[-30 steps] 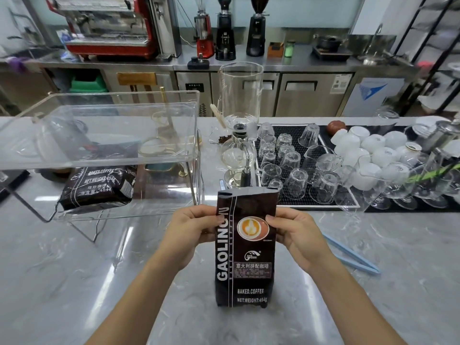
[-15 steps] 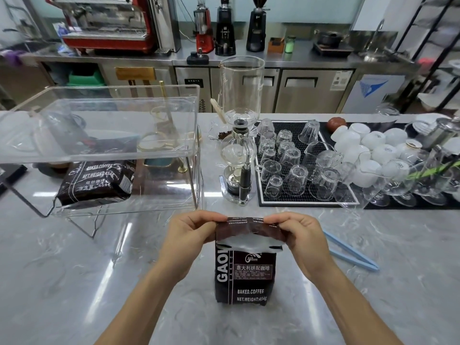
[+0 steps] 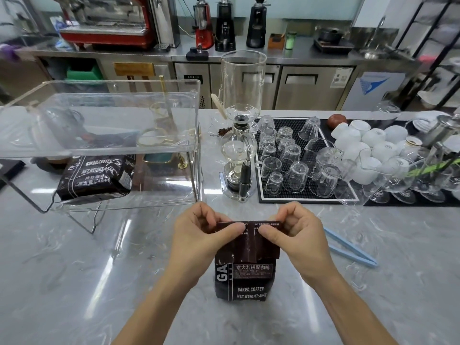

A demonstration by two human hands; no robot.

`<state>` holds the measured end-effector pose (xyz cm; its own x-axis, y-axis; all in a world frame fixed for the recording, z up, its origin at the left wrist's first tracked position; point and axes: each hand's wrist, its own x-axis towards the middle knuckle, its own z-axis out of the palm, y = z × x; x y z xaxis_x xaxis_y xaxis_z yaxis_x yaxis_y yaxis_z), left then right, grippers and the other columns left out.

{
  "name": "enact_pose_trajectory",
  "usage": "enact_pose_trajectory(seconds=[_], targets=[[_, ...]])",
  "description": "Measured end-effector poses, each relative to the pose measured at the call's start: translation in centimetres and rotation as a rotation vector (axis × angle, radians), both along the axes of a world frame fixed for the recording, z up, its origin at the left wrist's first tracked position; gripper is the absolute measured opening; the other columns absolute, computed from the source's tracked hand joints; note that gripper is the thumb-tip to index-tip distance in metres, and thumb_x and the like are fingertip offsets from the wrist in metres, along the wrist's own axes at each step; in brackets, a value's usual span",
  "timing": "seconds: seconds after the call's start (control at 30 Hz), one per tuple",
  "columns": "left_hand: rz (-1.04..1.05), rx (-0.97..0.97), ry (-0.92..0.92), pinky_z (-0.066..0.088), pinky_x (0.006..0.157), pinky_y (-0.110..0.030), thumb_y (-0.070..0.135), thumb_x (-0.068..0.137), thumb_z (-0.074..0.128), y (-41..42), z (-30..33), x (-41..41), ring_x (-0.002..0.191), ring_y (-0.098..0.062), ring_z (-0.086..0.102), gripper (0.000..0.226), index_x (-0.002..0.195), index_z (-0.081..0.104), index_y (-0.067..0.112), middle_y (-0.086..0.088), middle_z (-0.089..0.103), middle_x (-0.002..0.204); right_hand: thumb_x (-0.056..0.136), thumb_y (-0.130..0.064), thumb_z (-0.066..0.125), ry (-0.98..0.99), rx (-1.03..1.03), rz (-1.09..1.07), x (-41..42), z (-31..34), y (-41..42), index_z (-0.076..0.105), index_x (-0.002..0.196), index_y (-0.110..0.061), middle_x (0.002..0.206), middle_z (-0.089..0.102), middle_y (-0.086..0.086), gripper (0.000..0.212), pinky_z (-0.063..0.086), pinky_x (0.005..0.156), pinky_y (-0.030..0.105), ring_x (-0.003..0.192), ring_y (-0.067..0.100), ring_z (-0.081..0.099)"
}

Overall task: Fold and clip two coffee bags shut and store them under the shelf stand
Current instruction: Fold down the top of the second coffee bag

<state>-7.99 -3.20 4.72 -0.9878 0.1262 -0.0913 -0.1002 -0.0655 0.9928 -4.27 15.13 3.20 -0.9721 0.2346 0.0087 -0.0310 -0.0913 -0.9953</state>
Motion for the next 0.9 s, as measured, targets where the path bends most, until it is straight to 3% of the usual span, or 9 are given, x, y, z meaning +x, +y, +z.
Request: enact_pose_trajectory(seconds=[0.1, 0.27, 0.4, 0.5, 0.6, 0.73, 0.9], targets=[[-0.002, 0.069, -0.051, 0.055, 0.057, -0.023, -0.001, 0.065, 0.084, 0.4, -0.6, 0.5, 0.062, -0.014, 0.067, 0.033, 0.079, 0.057, 0.011, -0.004, 0.072, 0.069, 0.064, -0.006, 0.079, -0.046, -0.069, 0.048, 0.2, 0.2, -0.5, 0.064, 0.087, -0.01, 0.067, 0.07, 0.001, 0.028, 0.055, 0.058, 0.02, 0.06, 0.01, 0.065], [-0.013, 0.089, -0.097, 0.054, 0.057, -0.025, 0.029, 0.059, 0.081, 1.6, -1.2, 1.7, 0.065, -0.016, 0.068, 0.024, 0.075, 0.075, 0.013, -0.004, 0.073, 0.068, 0.058, -0.018, 0.08, -0.101, -0.063, 0.065, 0.4, 0.2, -1.9, 0.074, 0.073, -0.015, 0.064, 0.073, 0.001, 0.017, 0.054, 0.055, 0.021, 0.059, 0.009, 0.066], [0.023, 0.084, -0.101, 0.056, 0.061, -0.028, 0.03, 0.06, 0.08, 1.9, -1.5, 2.0, 0.065, -0.017, 0.069, 0.023, 0.073, 0.076, 0.011, -0.006, 0.074, 0.068, 0.06, -0.018, 0.079, -0.111, -0.123, 0.065, 0.5, -0.3, -2.3, 0.074, 0.074, -0.012, 0.069, 0.073, 0.005, 0.016, 0.056, 0.062, 0.026, 0.065, 0.016, 0.067], [0.053, 0.059, -0.08, 0.056, 0.06, -0.029, 0.018, 0.071, 0.08, 2.2, -1.6, 2.1, 0.062, -0.015, 0.067, 0.009, 0.066, 0.073, 0.014, -0.002, 0.072, 0.062, 0.065, -0.022, 0.077, -0.077, -0.109, -0.003, 0.7, -0.7, -3.0, 0.072, 0.072, -0.007, 0.068, 0.069, 0.01, 0.018, 0.054, 0.064, 0.033, 0.066, 0.021, 0.064], [0.138, 0.003, -0.002, 0.052, 0.057, -0.029, 0.015, 0.077, 0.077, 2.7, -2.2, 2.2, 0.057, -0.011, 0.064, 0.017, 0.062, 0.071, 0.017, 0.003, 0.068, 0.056, 0.074, -0.024, 0.076, -0.041, -0.028, -0.14, 0.7, -1.4, -3.9, 0.067, 0.067, -0.007, 0.062, 0.065, 0.007, 0.02, 0.051, 0.06, 0.036, 0.061, 0.019, 0.06], [0.198, -0.001, 0.048, 0.052, 0.057, -0.032, 0.039, 0.078, 0.065, 3.1, -2.5, 2.0, 0.059, -0.015, 0.063, 0.032, 0.066, 0.07, 0.01, -0.002, 0.067, 0.059, 0.086, -0.026, 0.067, -0.015, 0.121, -0.278, 0.3, -1.9, -4.8, 0.065, 0.066, -0.009, 0.059, 0.067, 0.009, 0.026, 0.052, 0.058, 0.036, 0.058, 0.015, 0.061], [0.231, -0.041, 0.104, 0.046, 0.055, -0.037, 0.044, 0.088, 0.05, 3.3, -2.8, 1.9, 0.058, -0.02, 0.055, 0.056, 0.069, 0.062, -0.007, -0.031, 0.062, 0.065, 0.089, -0.041, 0.05, 0.013, 0.178, -0.366, 0.3, -2.3, -5.3, 0.05, 0.055, -0.011, 0.047, 0.049, -0.008, 0.045, 0.039, 0.045, 0.018, 0.046, 0.002, 0.042]])
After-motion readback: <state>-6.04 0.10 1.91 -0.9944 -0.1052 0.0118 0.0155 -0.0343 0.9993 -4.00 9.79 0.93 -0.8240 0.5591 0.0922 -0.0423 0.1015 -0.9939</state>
